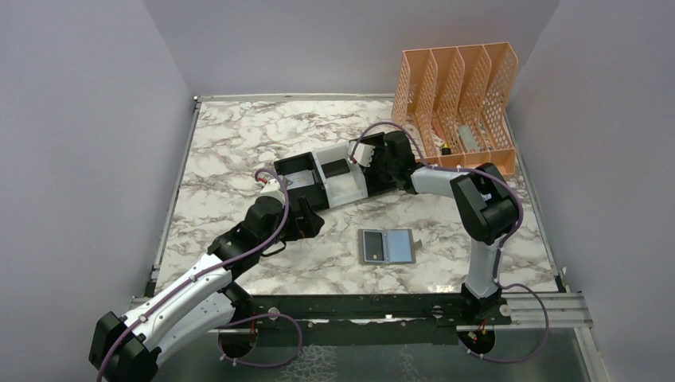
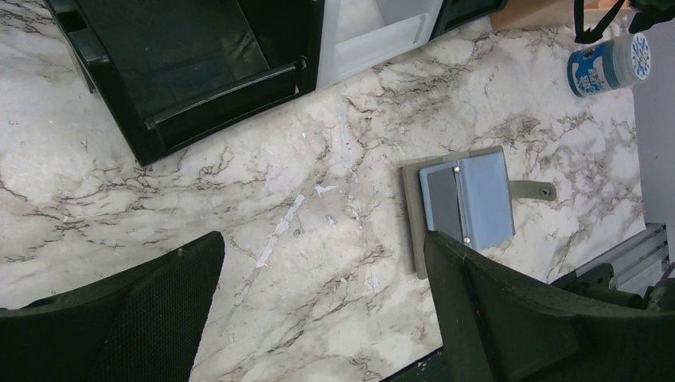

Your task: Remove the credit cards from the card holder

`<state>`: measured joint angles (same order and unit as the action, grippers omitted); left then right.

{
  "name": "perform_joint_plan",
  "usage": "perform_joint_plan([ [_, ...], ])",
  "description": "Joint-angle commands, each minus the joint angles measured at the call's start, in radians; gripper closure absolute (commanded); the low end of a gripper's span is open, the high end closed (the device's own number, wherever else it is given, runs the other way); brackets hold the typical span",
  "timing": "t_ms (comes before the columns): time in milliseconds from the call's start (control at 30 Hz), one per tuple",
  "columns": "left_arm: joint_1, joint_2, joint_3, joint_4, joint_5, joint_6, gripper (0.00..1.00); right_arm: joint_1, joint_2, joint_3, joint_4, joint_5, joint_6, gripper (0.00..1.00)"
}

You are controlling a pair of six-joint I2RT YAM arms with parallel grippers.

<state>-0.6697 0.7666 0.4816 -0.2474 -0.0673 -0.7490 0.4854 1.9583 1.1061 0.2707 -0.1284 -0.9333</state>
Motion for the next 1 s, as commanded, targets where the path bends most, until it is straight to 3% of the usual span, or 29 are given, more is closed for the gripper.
perform_joint_plan([
  [0,0.002,-0.009,-0.012,0.027,0.027,0.002,0.01,0.002,0.015,0.018,-0.040,-0.024,-0.023,0.73],
  [400,0.002,-0.009,-0.012,0.024,0.037,0.001,0.01,-0.001,0.025,0.008,0.031,-0.063,-0.069,0.98],
  [967,0.002,0.017,-0.025,0.050,0.048,-0.001,0.01,-0.009,0.044,0.014,0.100,-0.156,-0.172,0.98],
])
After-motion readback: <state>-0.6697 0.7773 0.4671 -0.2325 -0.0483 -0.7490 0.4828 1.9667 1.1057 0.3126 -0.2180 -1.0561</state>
